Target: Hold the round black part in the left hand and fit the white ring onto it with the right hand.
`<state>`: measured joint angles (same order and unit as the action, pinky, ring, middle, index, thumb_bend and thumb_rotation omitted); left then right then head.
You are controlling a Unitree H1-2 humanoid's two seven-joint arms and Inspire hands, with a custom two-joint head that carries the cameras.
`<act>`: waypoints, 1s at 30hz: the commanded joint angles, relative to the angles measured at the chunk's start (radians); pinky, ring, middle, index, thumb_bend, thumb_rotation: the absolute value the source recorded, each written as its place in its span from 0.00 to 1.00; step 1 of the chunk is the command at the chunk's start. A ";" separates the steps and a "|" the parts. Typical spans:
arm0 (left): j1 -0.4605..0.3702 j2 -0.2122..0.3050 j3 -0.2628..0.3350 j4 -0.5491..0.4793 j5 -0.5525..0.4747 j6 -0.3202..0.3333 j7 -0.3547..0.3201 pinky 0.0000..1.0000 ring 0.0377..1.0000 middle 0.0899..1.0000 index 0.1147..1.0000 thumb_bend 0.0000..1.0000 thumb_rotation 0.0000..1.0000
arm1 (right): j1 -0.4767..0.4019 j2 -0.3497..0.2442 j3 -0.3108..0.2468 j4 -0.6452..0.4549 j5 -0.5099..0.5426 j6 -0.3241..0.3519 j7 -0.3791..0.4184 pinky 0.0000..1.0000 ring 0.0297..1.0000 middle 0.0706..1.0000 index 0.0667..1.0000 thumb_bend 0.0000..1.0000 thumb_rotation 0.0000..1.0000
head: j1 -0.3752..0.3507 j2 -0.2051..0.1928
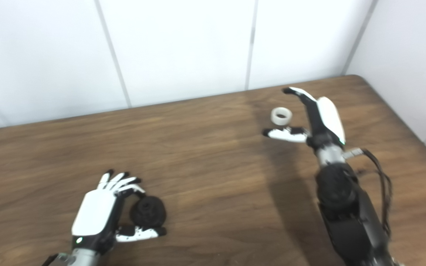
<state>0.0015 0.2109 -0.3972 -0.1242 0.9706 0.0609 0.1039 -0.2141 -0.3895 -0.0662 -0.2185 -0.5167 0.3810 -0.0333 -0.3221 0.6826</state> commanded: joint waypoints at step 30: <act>0.032 0.029 0.030 -0.007 0.007 -0.016 -0.044 1.00 0.89 0.76 0.42 0.52 0.05 | -0.331 -0.184 0.172 0.463 -0.088 0.056 0.127 1.00 1.00 0.99 0.69 0.90 0.26 | -0.034 -0.013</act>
<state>0.0195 0.2258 -0.3666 -0.1321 0.9654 0.0288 0.0934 -0.4860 -0.5379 0.1060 0.2515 -0.5860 0.4451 0.0992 -0.3574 0.6688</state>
